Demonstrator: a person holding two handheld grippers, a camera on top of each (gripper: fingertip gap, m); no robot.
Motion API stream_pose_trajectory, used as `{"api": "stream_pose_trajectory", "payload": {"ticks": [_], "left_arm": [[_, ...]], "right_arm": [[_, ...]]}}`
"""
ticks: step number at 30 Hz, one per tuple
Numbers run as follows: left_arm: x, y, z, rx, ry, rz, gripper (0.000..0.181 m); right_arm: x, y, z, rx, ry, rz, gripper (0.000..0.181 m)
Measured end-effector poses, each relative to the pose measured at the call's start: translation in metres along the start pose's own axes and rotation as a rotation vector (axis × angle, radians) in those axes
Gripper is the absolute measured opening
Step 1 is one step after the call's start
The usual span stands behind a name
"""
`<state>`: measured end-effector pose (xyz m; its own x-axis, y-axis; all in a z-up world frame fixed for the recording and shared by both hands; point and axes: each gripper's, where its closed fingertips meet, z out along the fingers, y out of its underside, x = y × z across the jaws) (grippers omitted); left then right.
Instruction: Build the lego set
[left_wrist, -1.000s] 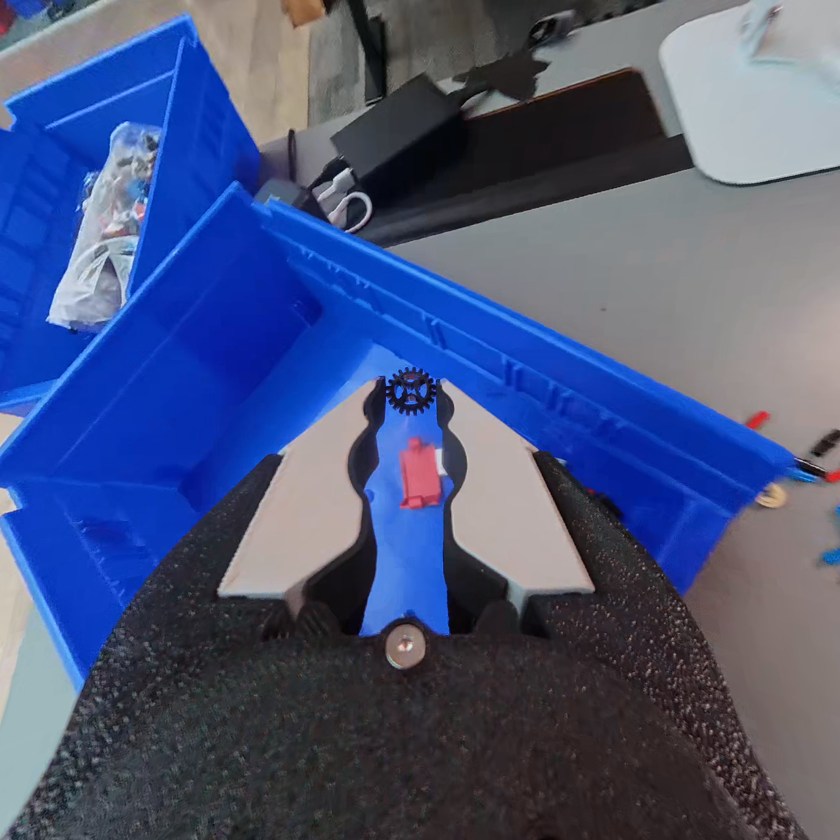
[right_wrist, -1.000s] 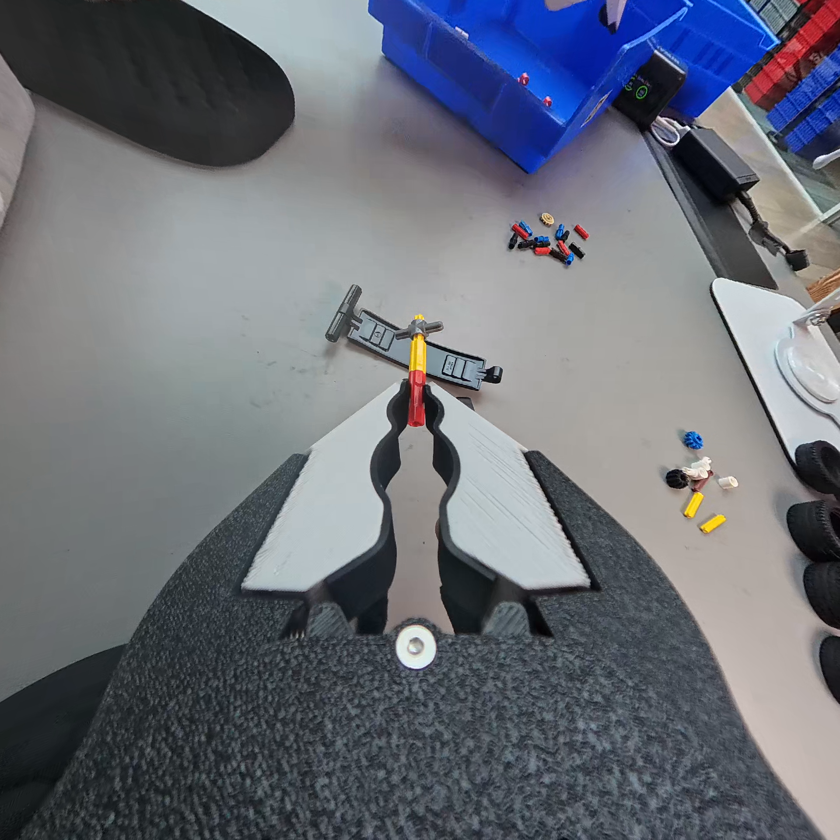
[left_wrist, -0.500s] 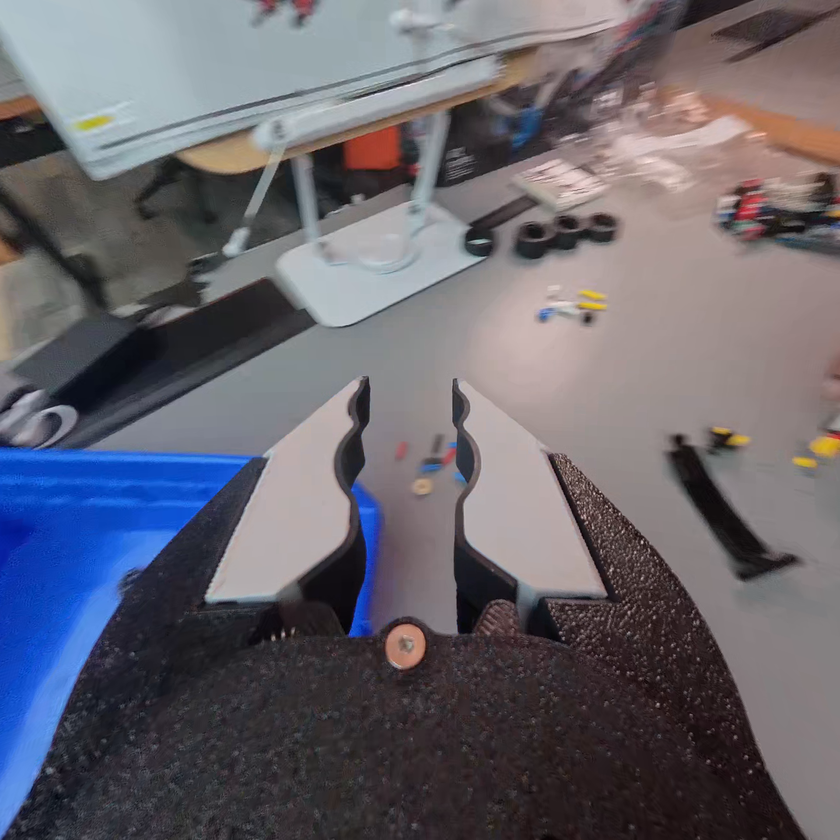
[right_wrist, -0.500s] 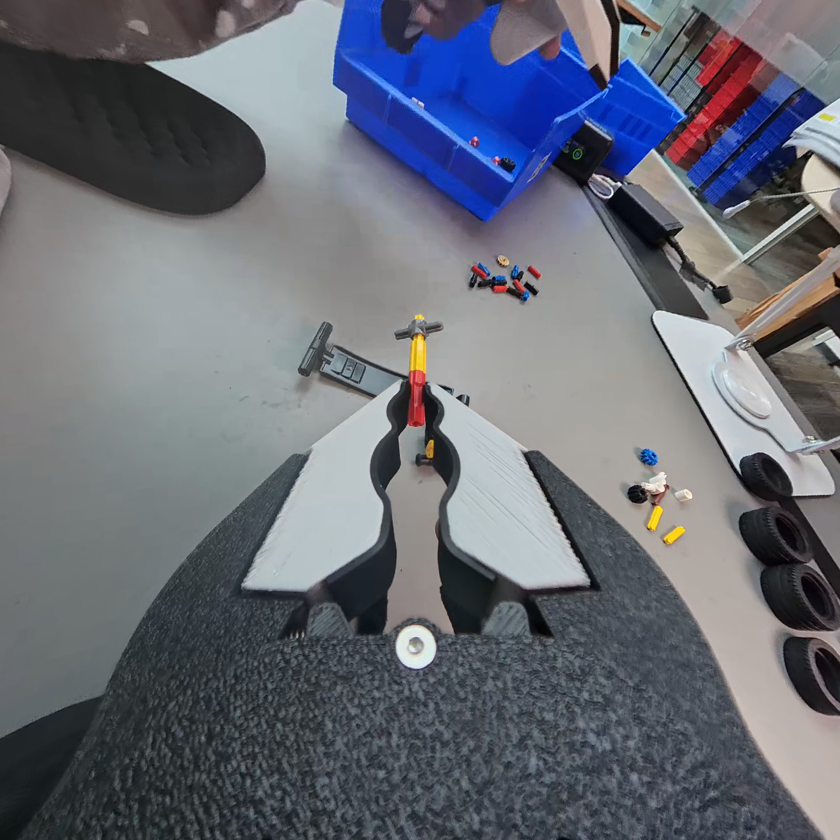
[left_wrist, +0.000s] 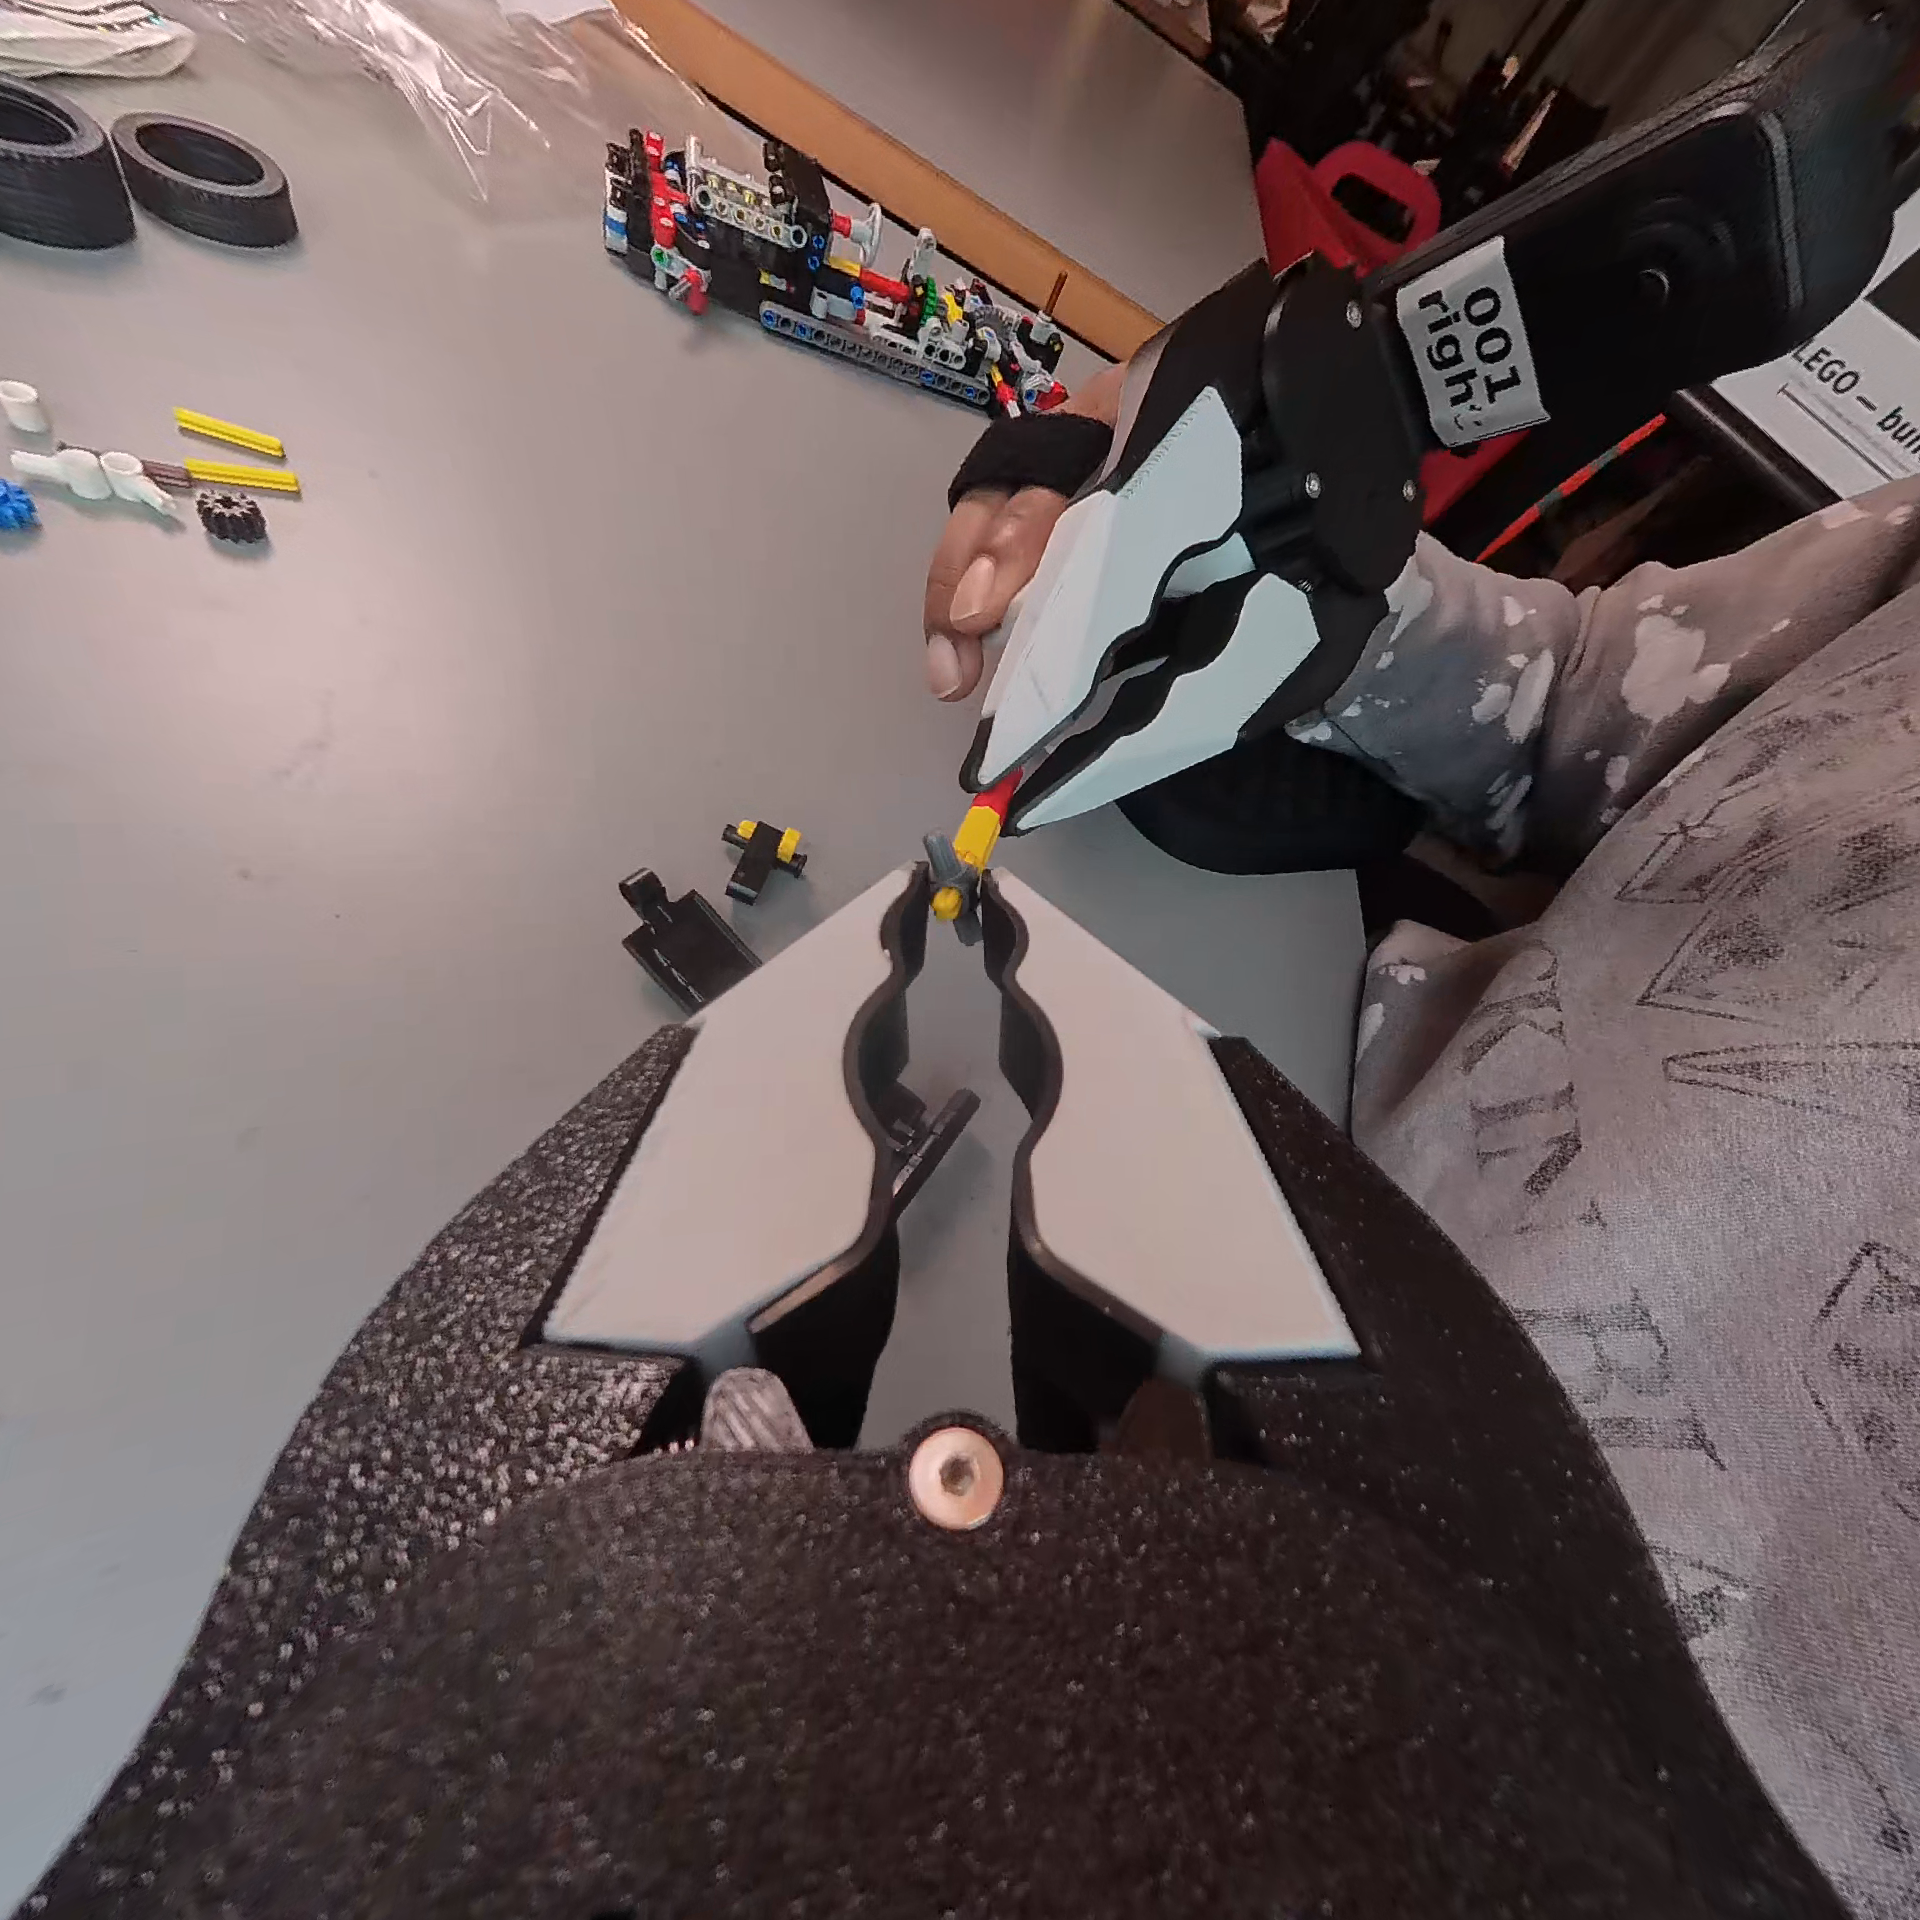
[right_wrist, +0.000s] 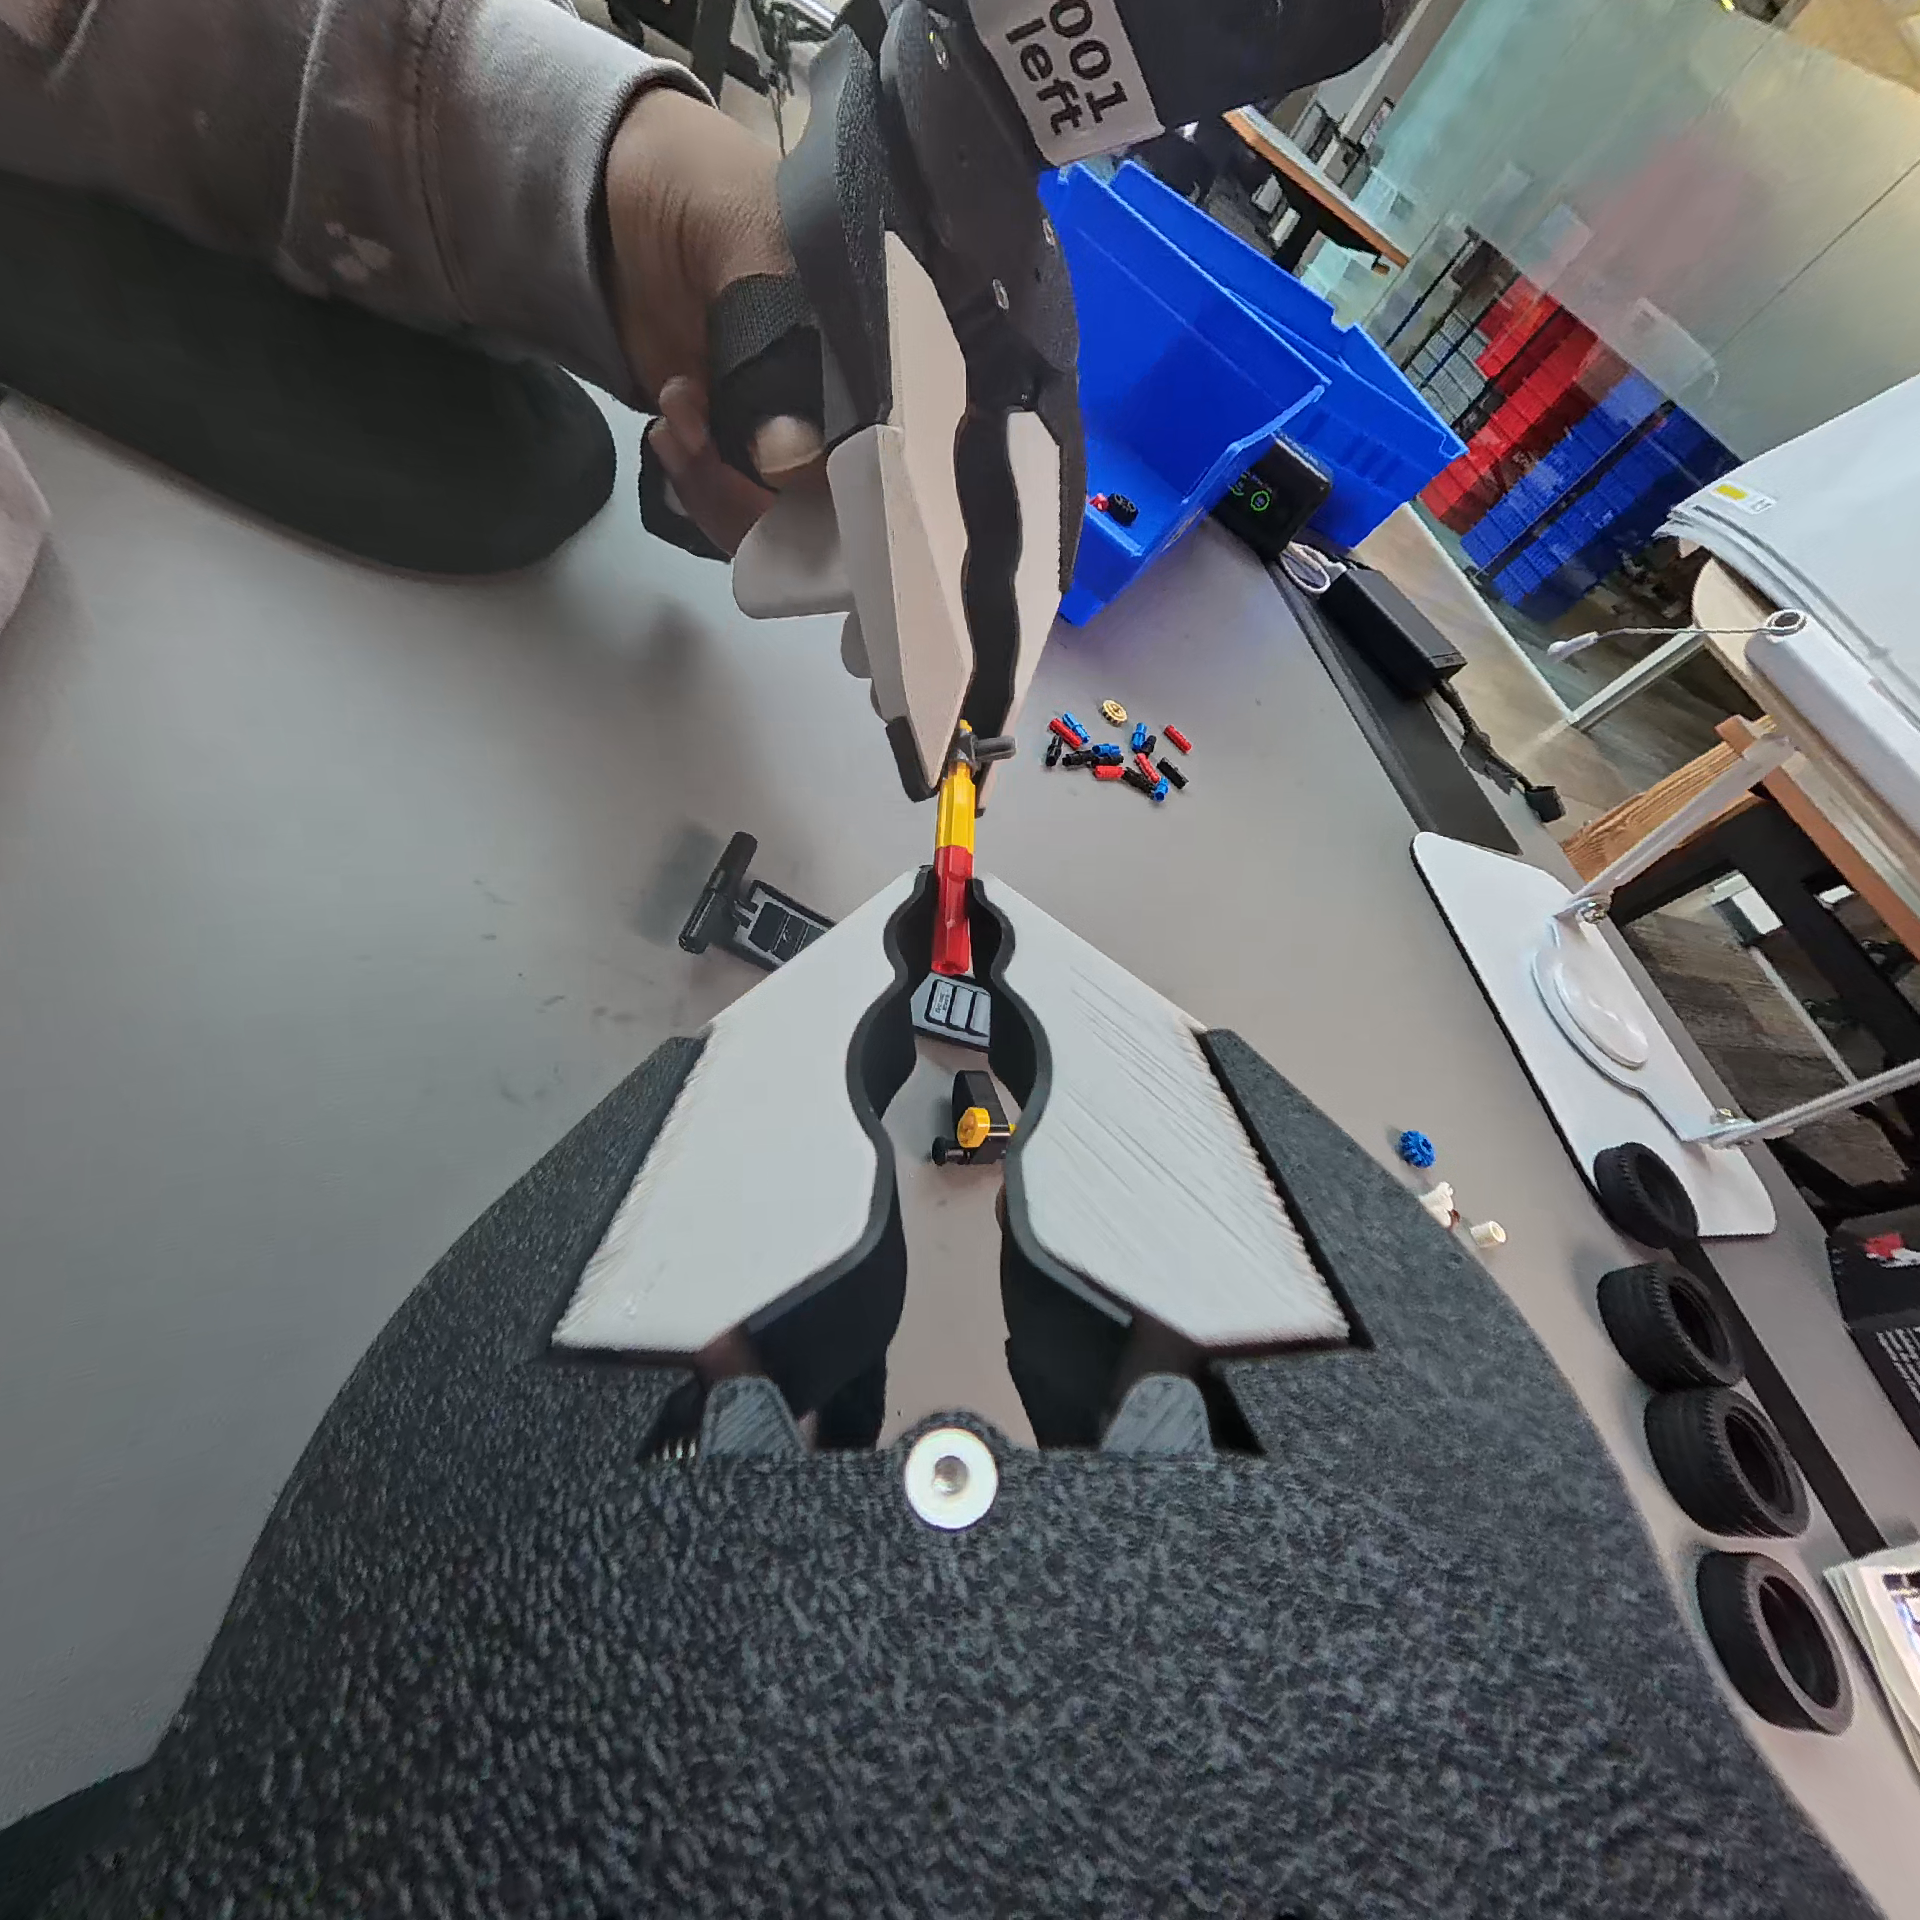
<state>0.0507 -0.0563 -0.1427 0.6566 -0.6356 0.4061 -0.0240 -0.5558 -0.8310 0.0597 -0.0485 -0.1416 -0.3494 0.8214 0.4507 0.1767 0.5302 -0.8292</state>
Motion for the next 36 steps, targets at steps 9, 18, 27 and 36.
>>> {"api": "stream_pose_trajectory", "payload": {"ticks": [9,18,27,36], "left_arm": [[0.007,0.003,0.002,-0.004,-0.004,0.093,0.006],[0.0,-0.001,-0.005,0.024,-0.042,0.097,0.006],[-0.092,0.021,-0.043,-0.113,-0.531,0.169,0.006],[-0.157,0.0,-0.143,-0.242,-1.194,0.449,0.007]], "right_arm": [[-0.008,0.003,0.008,0.007,-0.046,0.058,0.018],[0.0,0.001,0.006,0.013,-0.016,0.041,0.005],[0.023,0.02,-0.005,-0.055,0.076,0.065,0.004],[0.021,0.027,-0.005,-0.095,0.079,0.038,0.005]]}}
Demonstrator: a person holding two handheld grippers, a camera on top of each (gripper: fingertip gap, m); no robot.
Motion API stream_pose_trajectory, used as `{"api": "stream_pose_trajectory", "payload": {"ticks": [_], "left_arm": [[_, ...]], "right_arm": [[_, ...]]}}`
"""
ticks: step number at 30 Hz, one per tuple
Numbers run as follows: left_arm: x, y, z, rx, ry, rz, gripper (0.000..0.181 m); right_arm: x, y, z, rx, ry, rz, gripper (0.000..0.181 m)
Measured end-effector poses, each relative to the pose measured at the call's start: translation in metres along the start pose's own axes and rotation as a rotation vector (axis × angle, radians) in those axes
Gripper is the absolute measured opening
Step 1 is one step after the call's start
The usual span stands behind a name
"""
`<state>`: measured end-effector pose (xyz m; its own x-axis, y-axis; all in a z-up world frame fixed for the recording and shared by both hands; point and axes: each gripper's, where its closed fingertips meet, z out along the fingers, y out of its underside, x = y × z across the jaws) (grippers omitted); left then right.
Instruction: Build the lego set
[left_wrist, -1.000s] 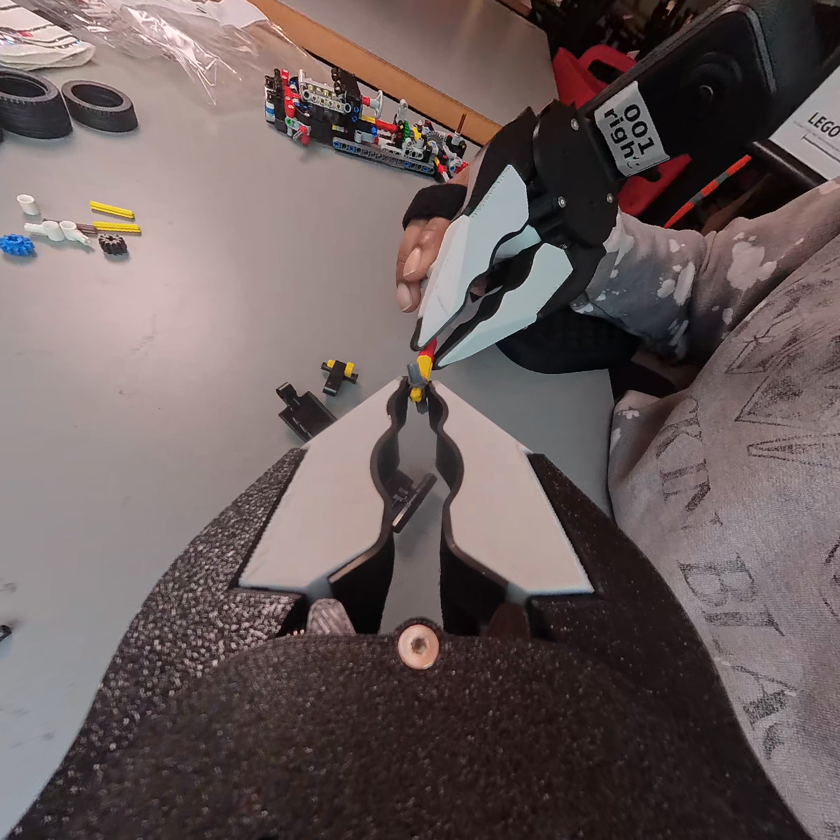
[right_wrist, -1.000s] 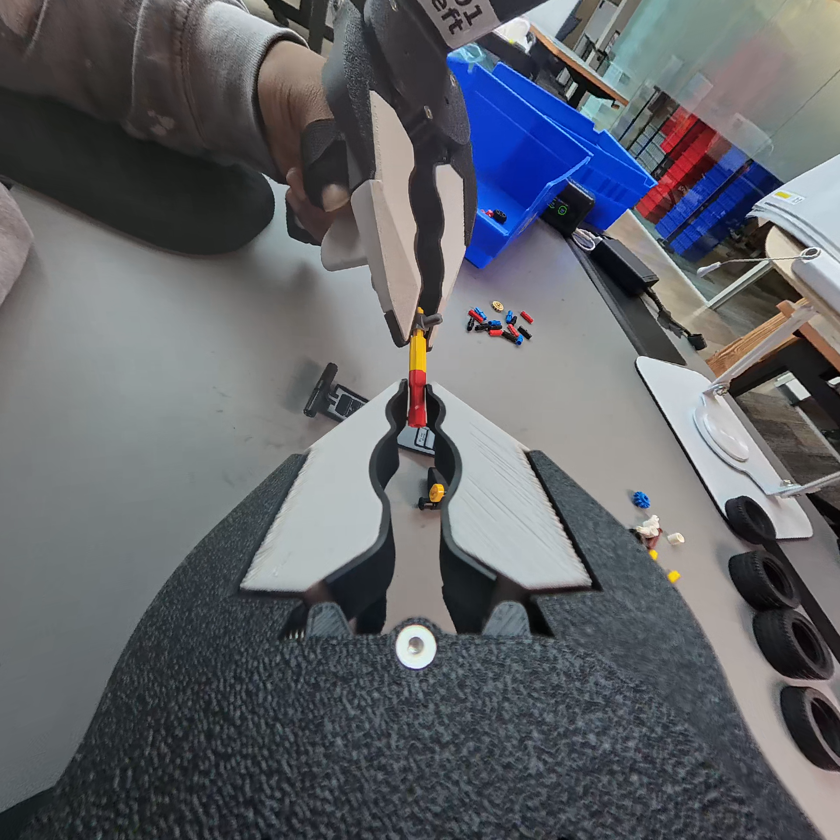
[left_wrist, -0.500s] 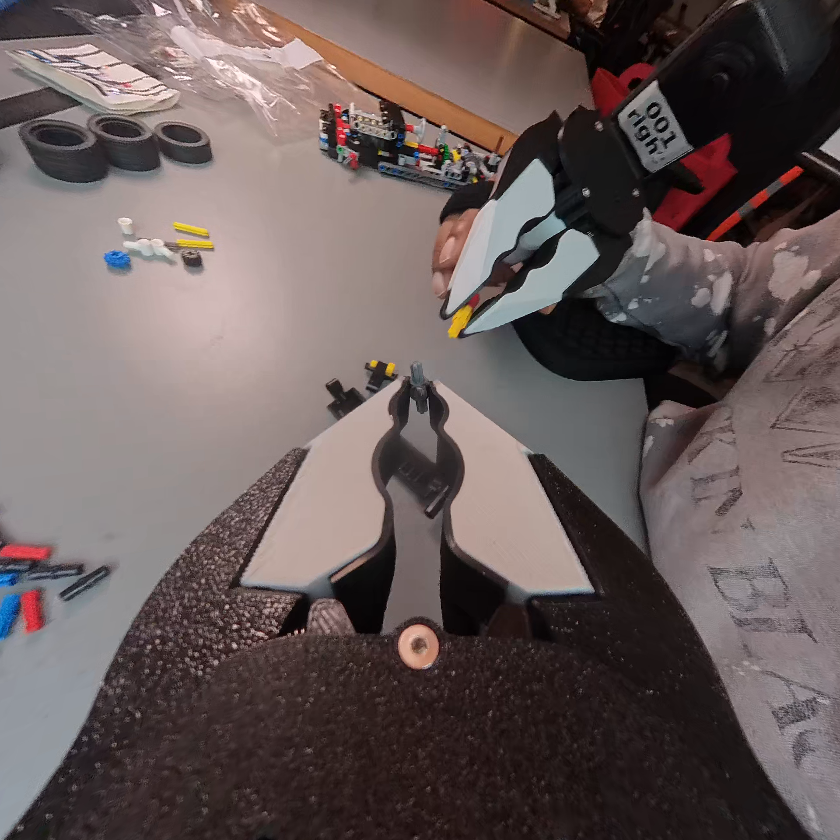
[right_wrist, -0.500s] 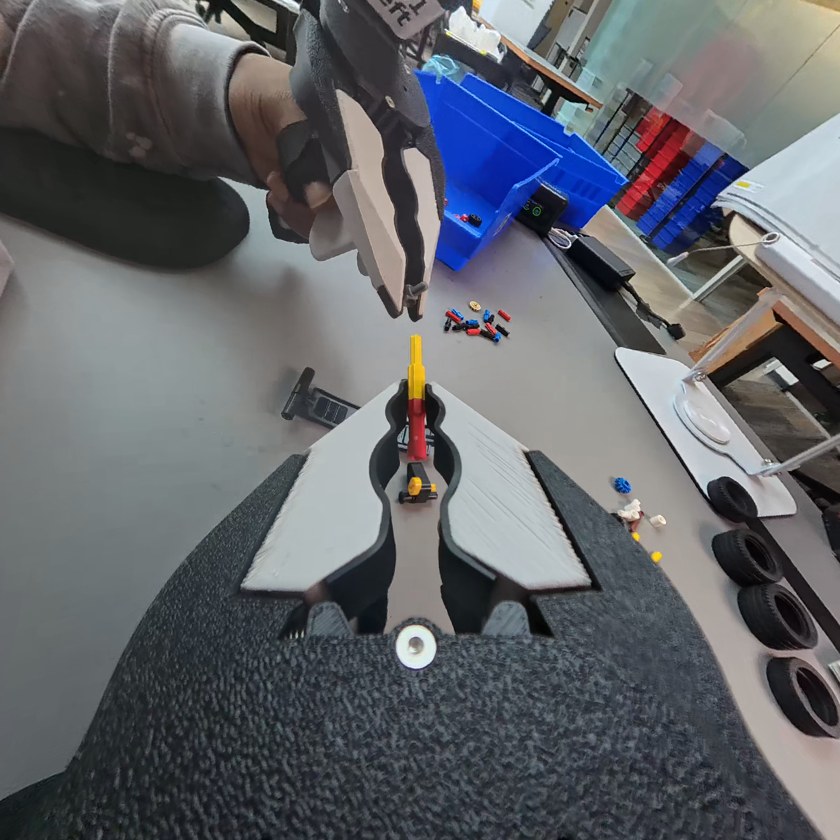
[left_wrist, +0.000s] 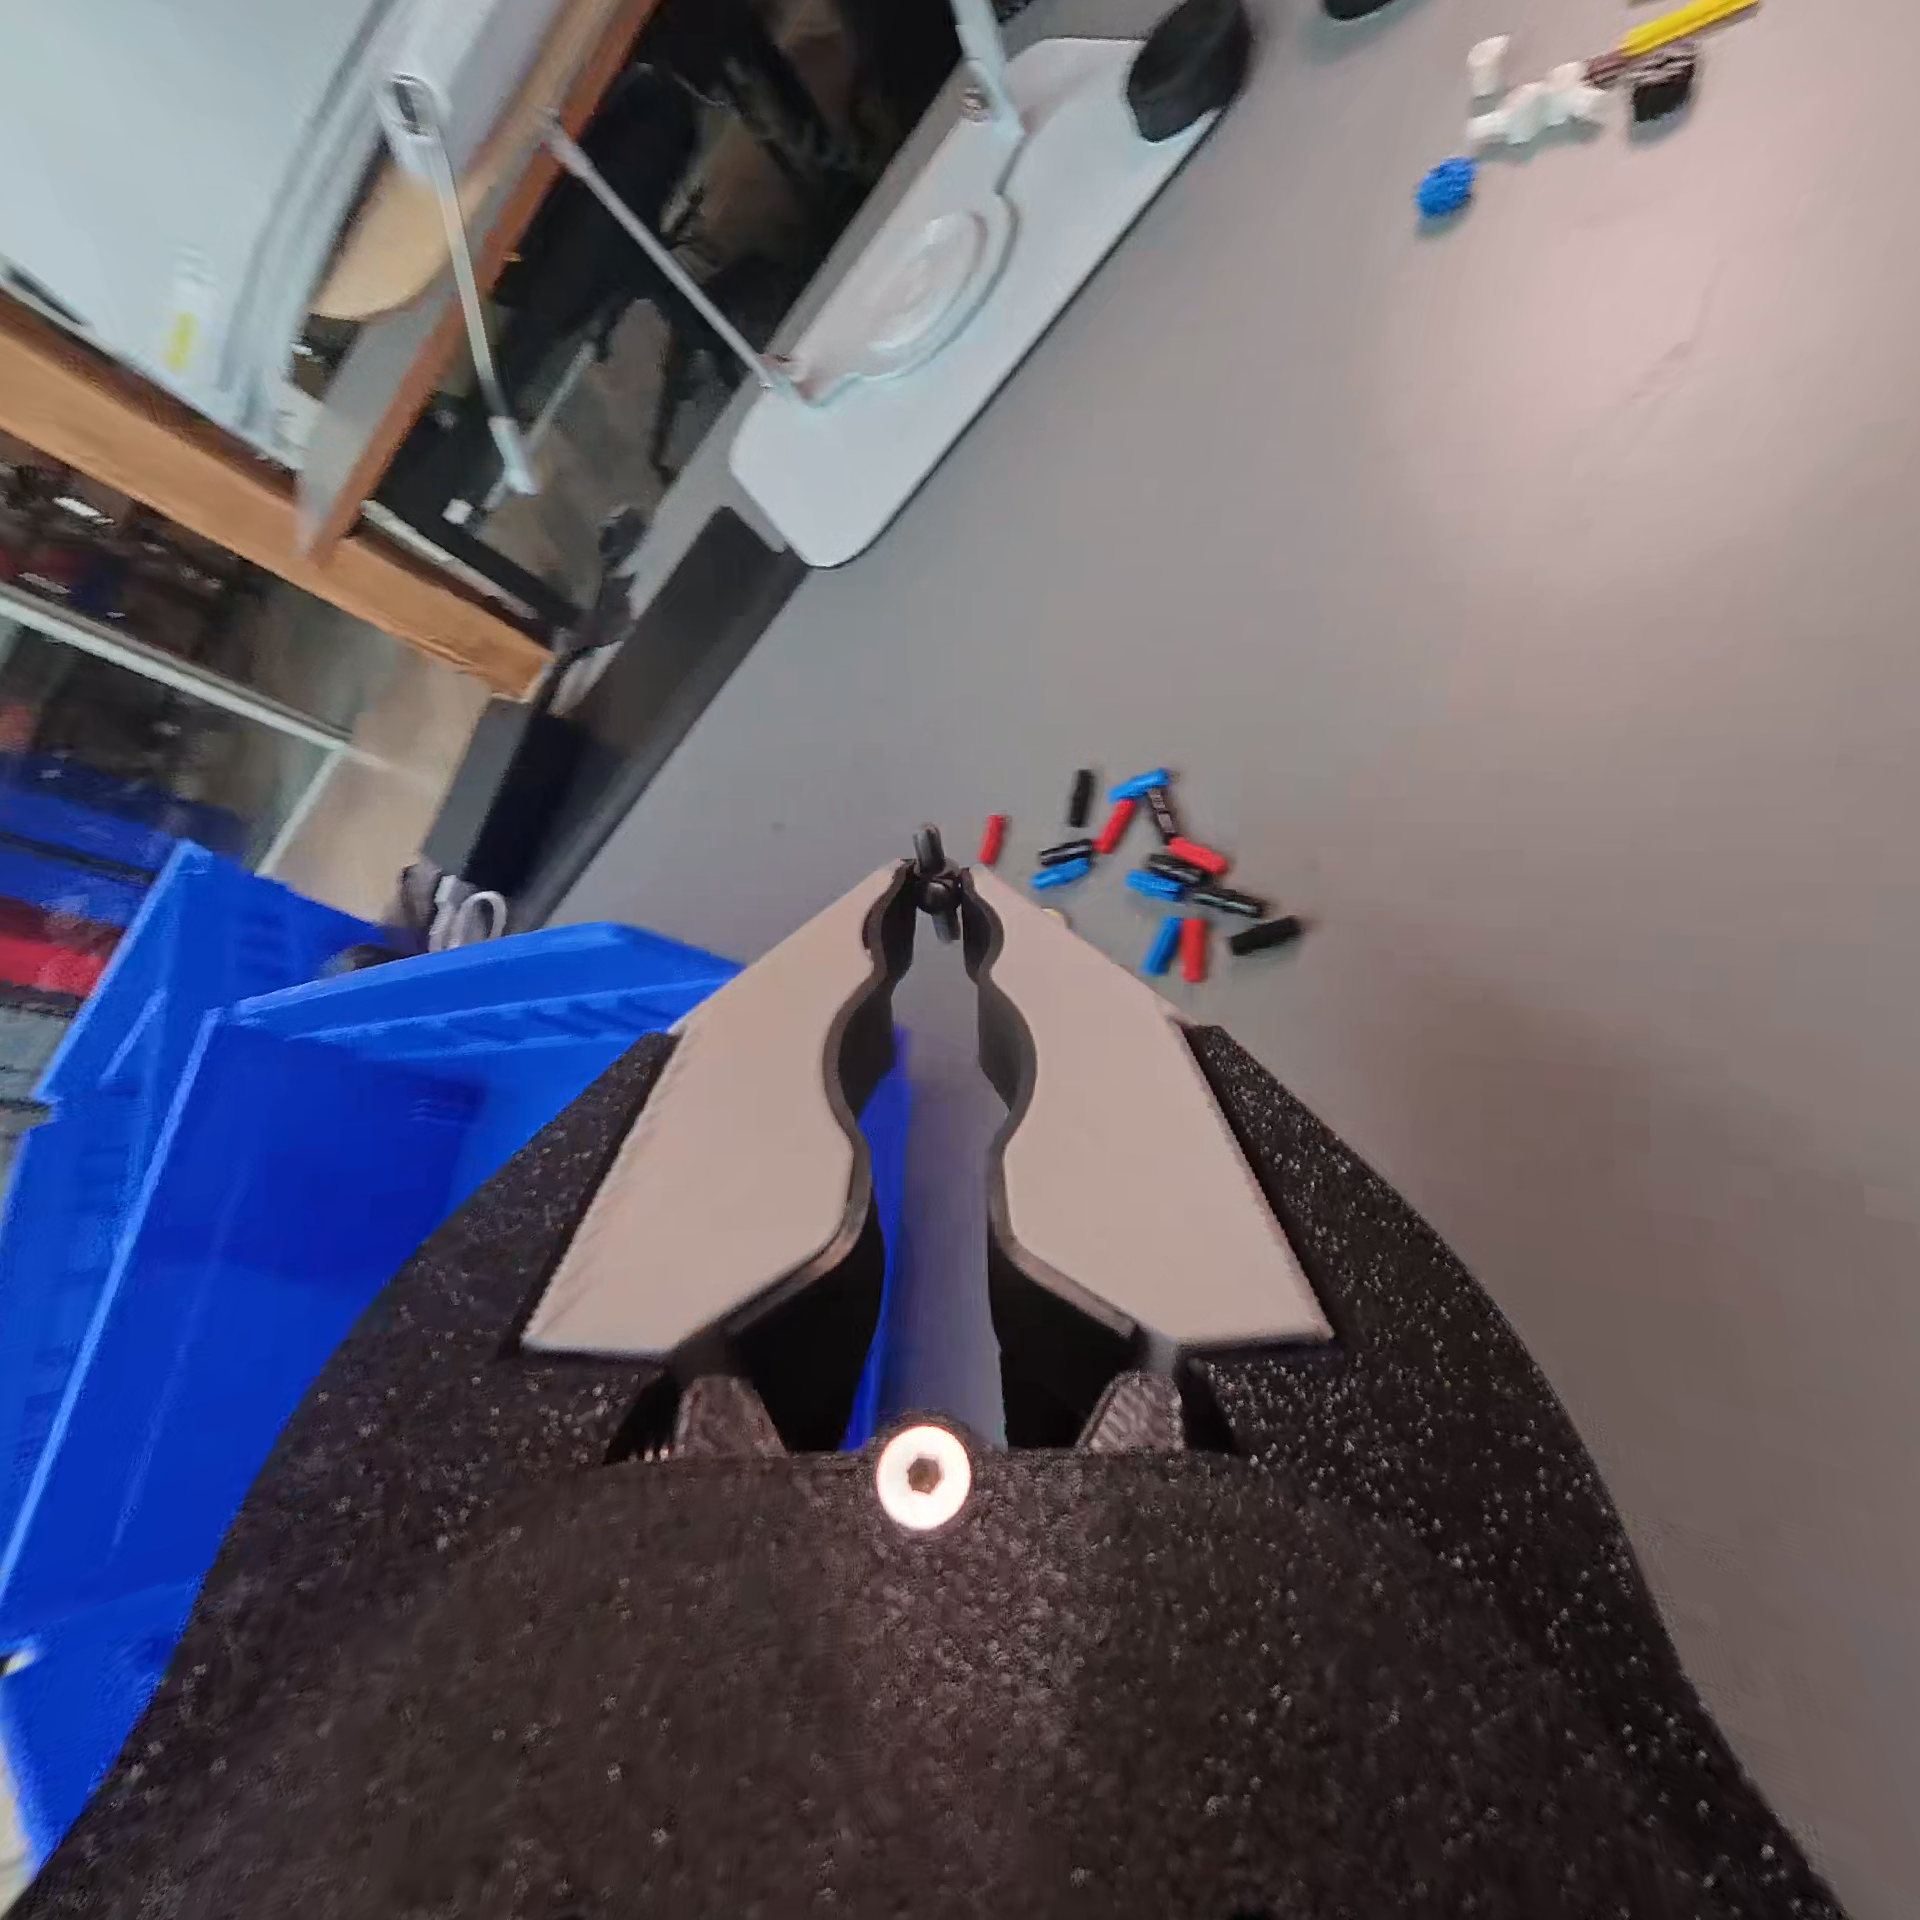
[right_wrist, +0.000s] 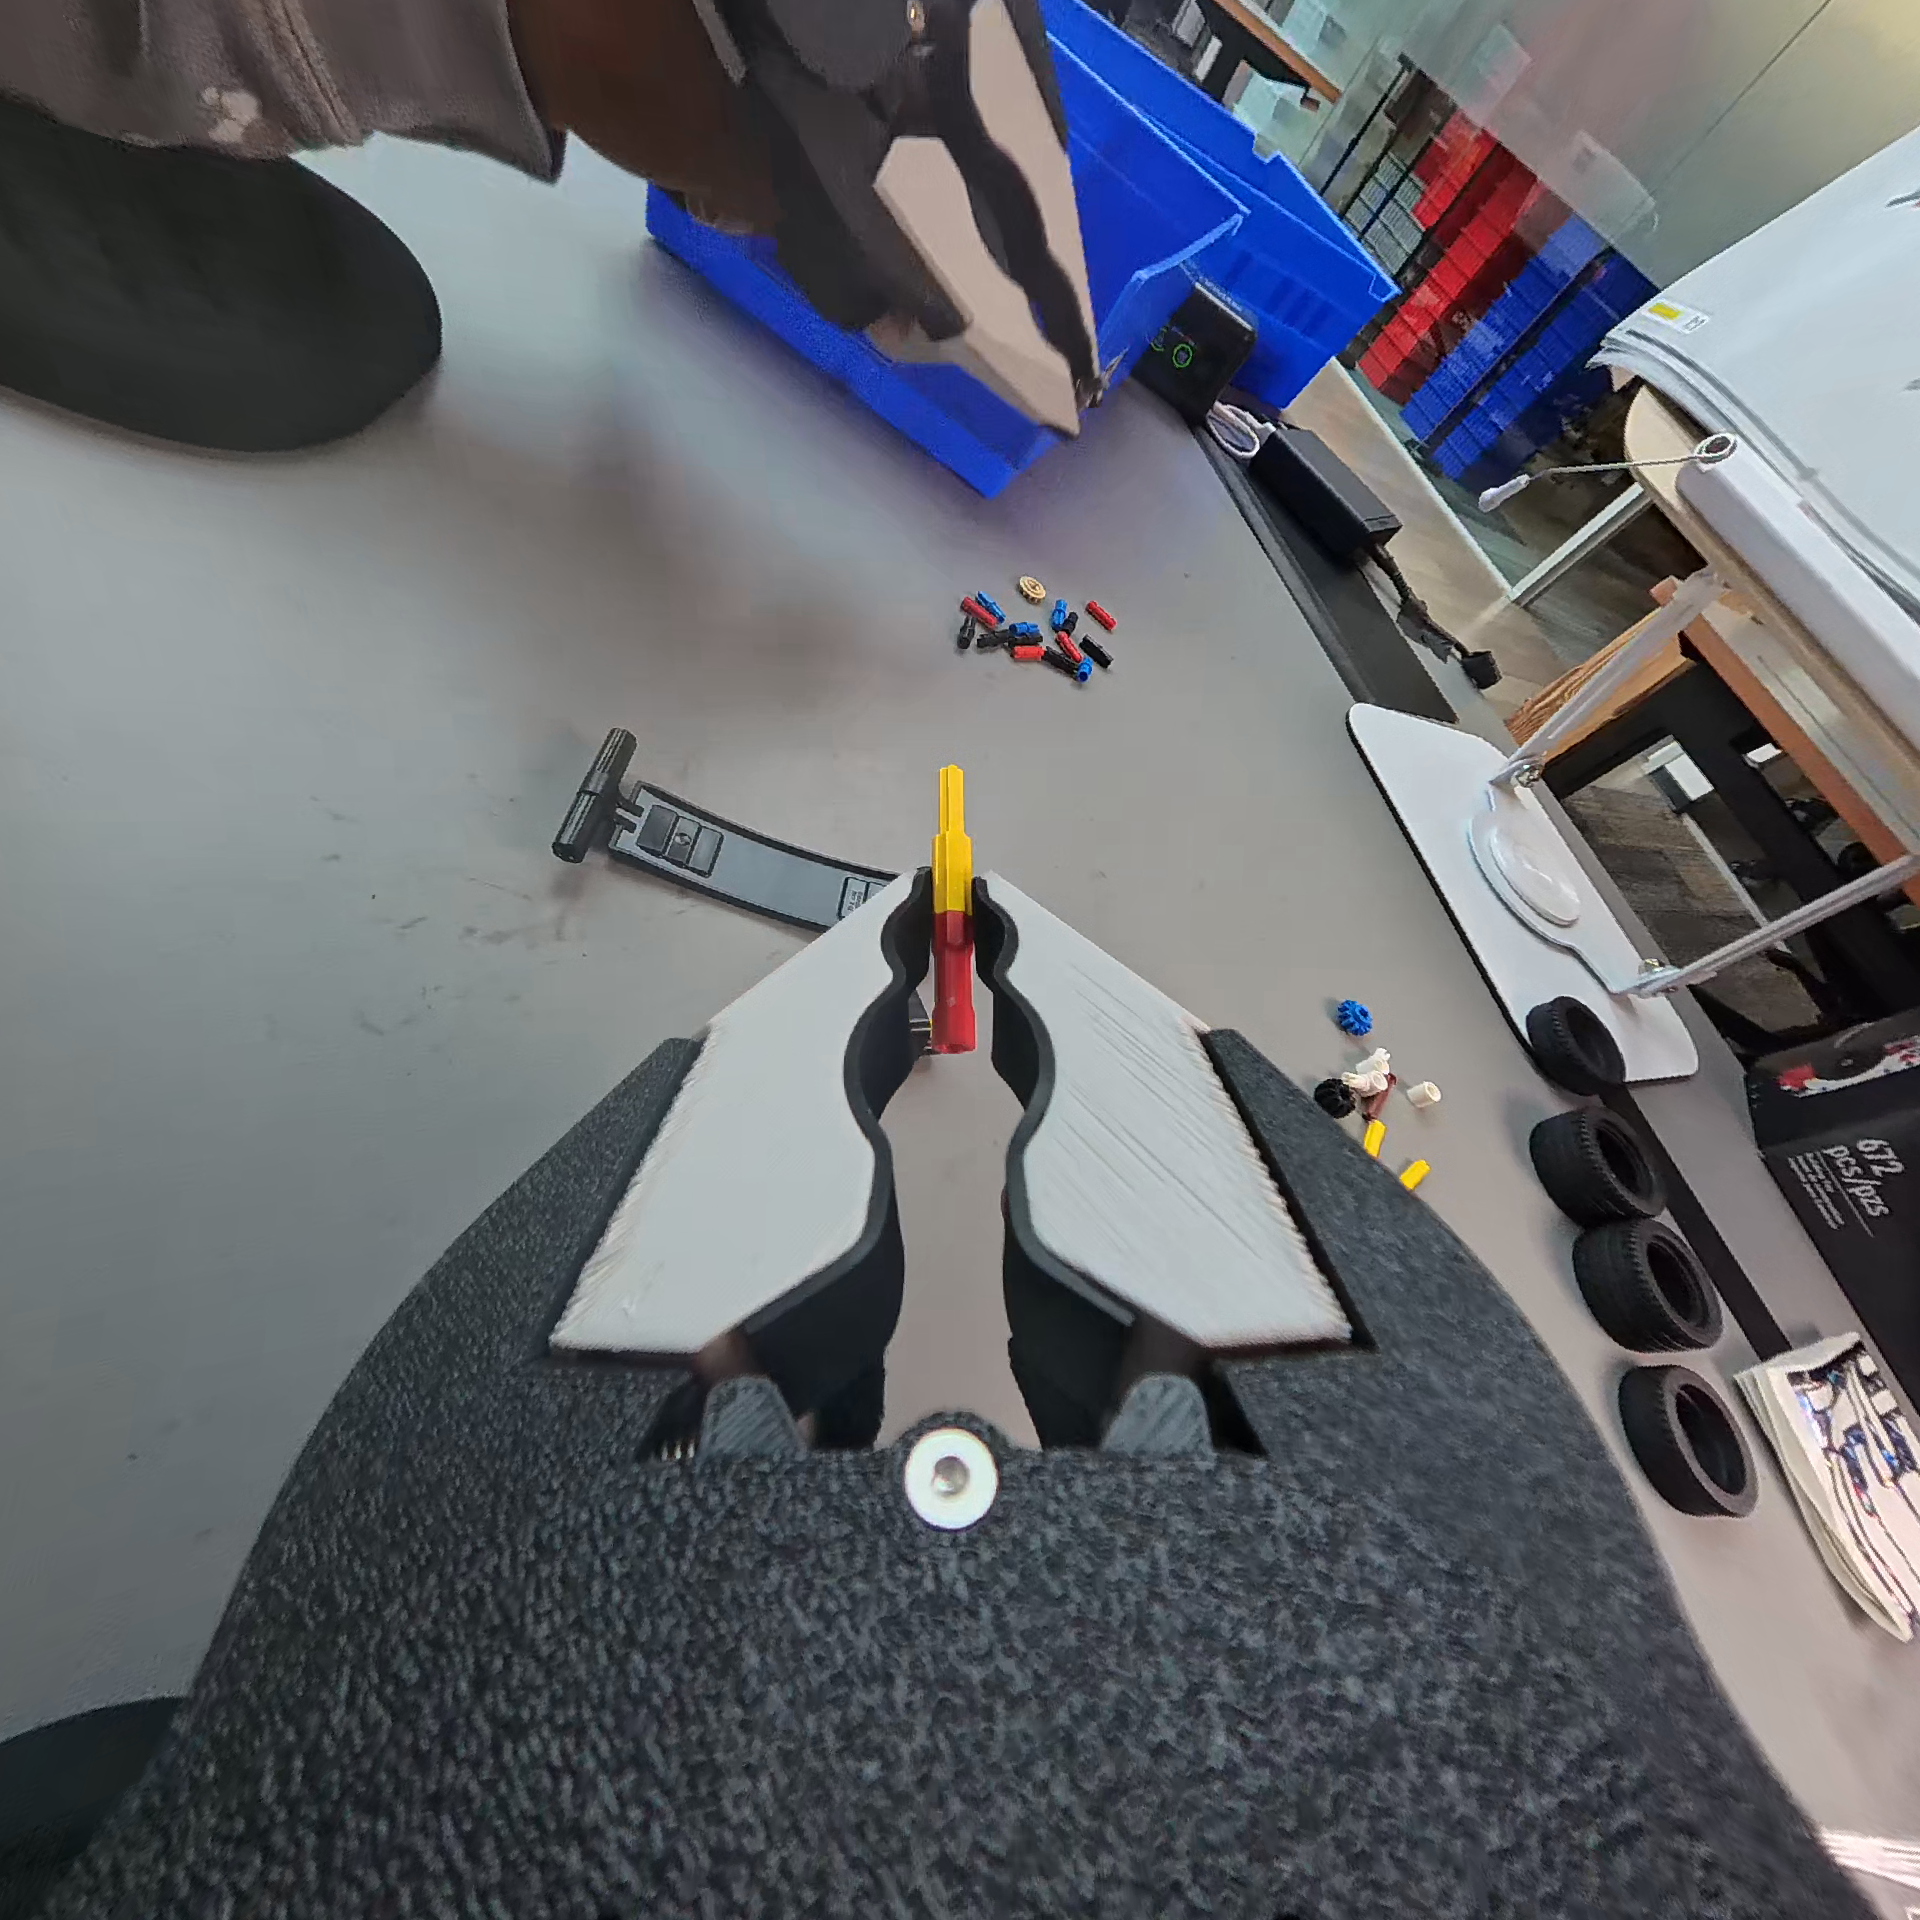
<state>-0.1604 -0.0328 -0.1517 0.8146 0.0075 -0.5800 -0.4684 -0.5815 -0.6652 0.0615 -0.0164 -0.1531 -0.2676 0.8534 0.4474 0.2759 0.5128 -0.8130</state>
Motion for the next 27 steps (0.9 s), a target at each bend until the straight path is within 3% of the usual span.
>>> {"api": "stream_pose_trajectory", "payload": {"ticks": [3,7,12,27], "left_arm": [[-0.05,0.019,-0.003,-0.081,-0.143,-0.069,0.007],[-0.079,0.054,0.001,-0.2,-0.152,-0.2,0.008],[-0.083,0.071,0.003,-0.239,-0.14,-0.22,0.008],[-0.074,0.075,0.009,-0.25,-0.108,-0.206,0.016]], "right_arm": [[-0.001,0.001,-0.001,-0.002,-0.006,0.0,0.005],[-0.002,0.0,-0.002,-0.002,-0.013,-0.005,0.005],[-0.001,0.0,-0.004,0.001,-0.012,-0.001,0.004],[-0.005,0.004,-0.002,-0.015,-0.026,0.0,0.005]]}}
